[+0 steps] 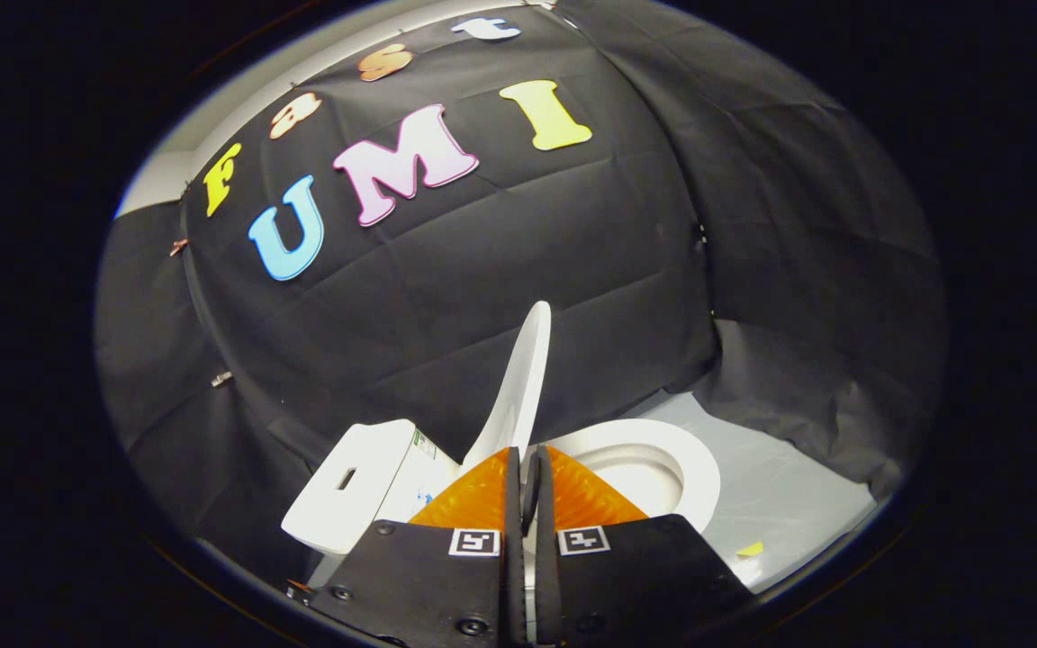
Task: Open the toilet lid.
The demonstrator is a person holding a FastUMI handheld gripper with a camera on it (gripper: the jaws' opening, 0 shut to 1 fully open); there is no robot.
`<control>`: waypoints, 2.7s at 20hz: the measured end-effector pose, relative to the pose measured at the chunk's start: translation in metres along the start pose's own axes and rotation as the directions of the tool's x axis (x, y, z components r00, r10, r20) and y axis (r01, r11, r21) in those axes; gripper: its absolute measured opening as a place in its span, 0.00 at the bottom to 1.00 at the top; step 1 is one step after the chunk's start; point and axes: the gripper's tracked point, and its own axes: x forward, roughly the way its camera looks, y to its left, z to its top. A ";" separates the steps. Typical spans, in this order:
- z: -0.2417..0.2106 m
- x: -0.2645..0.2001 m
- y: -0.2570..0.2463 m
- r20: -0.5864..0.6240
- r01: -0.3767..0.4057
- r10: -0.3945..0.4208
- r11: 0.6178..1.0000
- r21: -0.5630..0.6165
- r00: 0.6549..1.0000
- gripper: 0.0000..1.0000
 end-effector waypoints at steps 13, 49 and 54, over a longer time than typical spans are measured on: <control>0.006 -0.013 0.149 0.077 -0.025 0.054 0.941 -0.337 0.996 0.13; -0.056 -0.012 0.330 0.039 -0.108 0.163 0.800 -0.590 0.986 0.13; -0.064 -0.017 0.328 -0.010 -0.176 0.209 0.796 -0.579 0.978 0.69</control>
